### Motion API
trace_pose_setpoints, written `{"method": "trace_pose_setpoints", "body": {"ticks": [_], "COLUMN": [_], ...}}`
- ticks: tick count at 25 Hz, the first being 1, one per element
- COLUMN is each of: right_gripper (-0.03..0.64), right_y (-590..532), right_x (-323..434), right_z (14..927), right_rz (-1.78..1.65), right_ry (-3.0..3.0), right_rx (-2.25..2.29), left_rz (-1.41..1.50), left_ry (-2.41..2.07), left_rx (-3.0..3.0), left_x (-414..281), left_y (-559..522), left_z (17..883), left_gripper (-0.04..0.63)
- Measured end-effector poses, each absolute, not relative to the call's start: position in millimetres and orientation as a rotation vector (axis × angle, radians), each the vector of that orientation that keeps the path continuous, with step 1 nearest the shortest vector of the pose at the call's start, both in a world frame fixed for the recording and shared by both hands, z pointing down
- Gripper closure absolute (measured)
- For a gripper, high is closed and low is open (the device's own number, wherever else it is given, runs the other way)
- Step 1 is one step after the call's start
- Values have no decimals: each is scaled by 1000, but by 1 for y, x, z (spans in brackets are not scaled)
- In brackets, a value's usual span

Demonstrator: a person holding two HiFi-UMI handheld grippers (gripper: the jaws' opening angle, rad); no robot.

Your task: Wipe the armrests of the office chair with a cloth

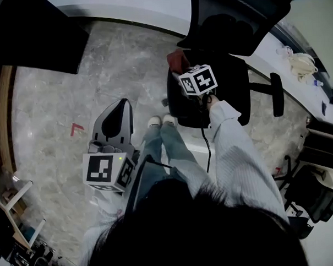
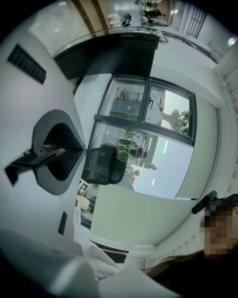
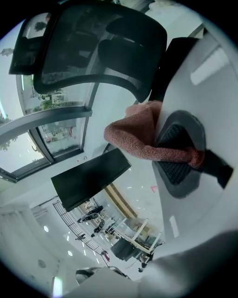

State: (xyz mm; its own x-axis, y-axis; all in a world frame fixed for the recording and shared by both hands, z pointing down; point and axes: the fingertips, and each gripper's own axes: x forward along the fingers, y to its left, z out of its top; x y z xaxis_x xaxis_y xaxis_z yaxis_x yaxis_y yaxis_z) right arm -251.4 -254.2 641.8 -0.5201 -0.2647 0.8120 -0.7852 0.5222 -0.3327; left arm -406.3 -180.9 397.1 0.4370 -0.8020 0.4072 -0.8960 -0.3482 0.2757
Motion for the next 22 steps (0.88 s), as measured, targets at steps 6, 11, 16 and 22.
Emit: {"method": "trace_pose_setpoints", "body": {"ticks": [6, 11, 16, 22], "right_gripper": [592, 592, 592, 592], "right_y": [-149, -72, -53, -116], "right_x": [-267, -266, -257, -239], "right_z": [624, 612, 615, 618], "right_rz": [992, 1014, 993, 958], "right_ry": [-2094, -2124, -2125, -2135], "right_rx": [668, 621, 598, 719], "left_rz": [264, 261, 254, 262], "left_ry": [-1374, -1329, -1312, -1350], "left_rx": [2281, 2315, 2345, 2309], "left_x": [-384, -364, -349, -358], "left_y": [-173, -163, -152, -142], "left_z": [389, 383, 378, 385], "left_gripper": [592, 592, 592, 592]}}
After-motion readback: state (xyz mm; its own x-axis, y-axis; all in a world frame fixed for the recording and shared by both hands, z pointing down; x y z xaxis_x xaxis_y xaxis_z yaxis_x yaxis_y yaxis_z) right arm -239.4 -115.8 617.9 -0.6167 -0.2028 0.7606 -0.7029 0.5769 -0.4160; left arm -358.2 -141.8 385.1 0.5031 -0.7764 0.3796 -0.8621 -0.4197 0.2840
